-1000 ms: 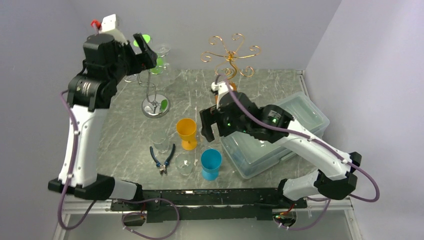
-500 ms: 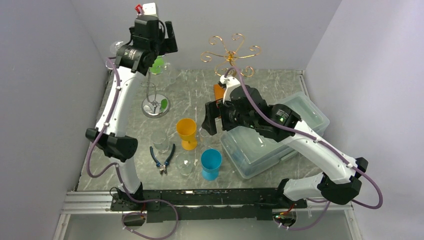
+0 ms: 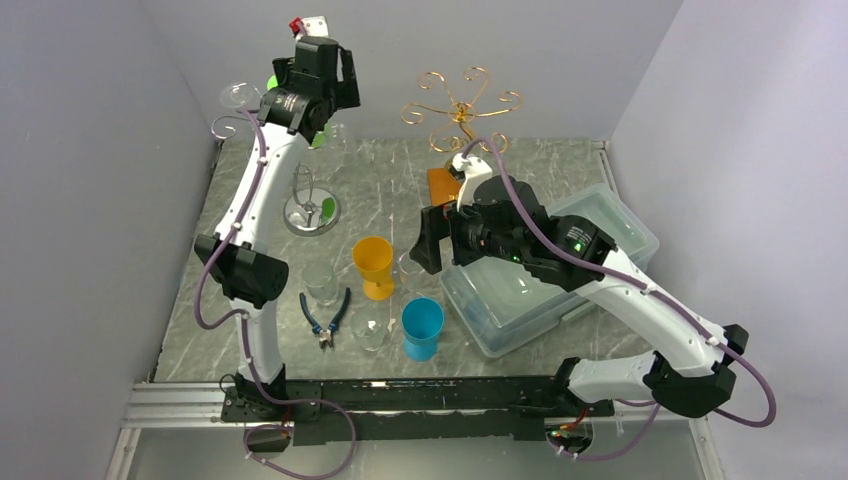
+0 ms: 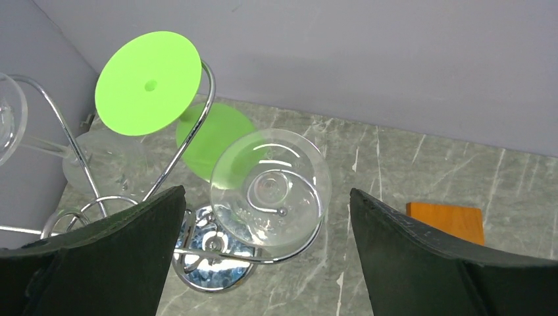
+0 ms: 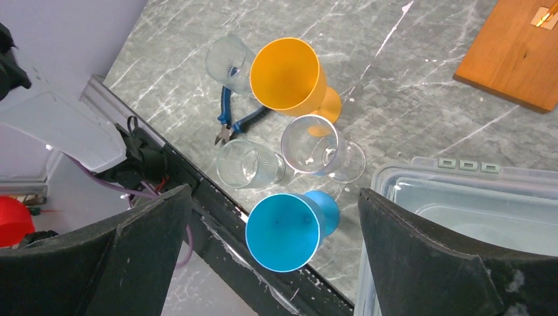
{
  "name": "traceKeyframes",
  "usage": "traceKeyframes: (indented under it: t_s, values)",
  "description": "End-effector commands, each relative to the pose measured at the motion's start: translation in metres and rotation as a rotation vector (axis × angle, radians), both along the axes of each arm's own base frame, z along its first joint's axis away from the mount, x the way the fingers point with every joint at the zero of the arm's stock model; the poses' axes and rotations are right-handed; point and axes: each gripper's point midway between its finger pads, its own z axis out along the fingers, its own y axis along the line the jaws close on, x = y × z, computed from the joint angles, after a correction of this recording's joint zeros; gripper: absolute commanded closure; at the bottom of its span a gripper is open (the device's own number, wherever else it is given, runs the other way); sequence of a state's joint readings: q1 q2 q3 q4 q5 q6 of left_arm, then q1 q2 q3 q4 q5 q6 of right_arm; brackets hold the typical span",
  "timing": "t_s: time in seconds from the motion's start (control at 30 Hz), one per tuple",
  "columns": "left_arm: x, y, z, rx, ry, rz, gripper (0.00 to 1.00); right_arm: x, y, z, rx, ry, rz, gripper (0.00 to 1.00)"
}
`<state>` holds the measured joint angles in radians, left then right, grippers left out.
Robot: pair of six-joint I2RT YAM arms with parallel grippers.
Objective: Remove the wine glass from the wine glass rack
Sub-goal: Pick up the wine glass from the wine rack.
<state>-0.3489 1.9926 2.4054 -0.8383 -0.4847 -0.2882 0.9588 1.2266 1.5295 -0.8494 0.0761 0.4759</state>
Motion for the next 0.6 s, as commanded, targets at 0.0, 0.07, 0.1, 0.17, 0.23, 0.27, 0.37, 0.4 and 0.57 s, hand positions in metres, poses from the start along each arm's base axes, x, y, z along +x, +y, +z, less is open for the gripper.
traceKeyframes:
  t_s: [0.0,0.07,0.1,0.17,0.23,0.27,0.37,0.4,0.57]
  values:
    - [0.008,0.006,0.023,0.004,-0.084,0.048,0.01,0.000,0.000,0.015,0.063,-0.027,-0.009,0.00]
    - [0.011,0.008,0.019,0.005,-0.081,0.060,0.00,0.000,-0.001,0.014,0.062,-0.025,-0.012,0.00]
    - [0.013,0.009,0.016,0.003,-0.078,0.061,0.01,-0.001,-0.002,0.014,0.063,-0.026,-0.012,0.00]
    - [0.016,0.007,0.013,-0.007,-0.074,0.052,0.01,-0.001,-0.004,0.014,0.064,-0.027,-0.017,0.00]
    - [0.020,0.006,0.008,-0.010,-0.065,0.046,0.01,-0.002,-0.006,0.015,0.063,-0.029,-0.021,0.00]
    - [0.021,0.005,0.006,-0.012,-0.064,0.045,0.01,-0.002,-0.006,0.015,0.064,-0.030,-0.021,0.00]
    - [0.025,0.004,0.002,-0.026,-0.061,0.036,0.03,-0.002,-0.008,0.016,0.063,-0.031,-0.026,0.00]
    - [0.026,0.005,0.002,-0.031,-0.060,0.036,0.05,-0.002,-0.008,0.015,0.062,-0.031,-0.027,0.00]
    - [0.030,0.005,-0.002,-0.054,-0.058,0.031,0.14,-0.001,-0.010,0.014,0.061,-0.034,-0.033,0.00]
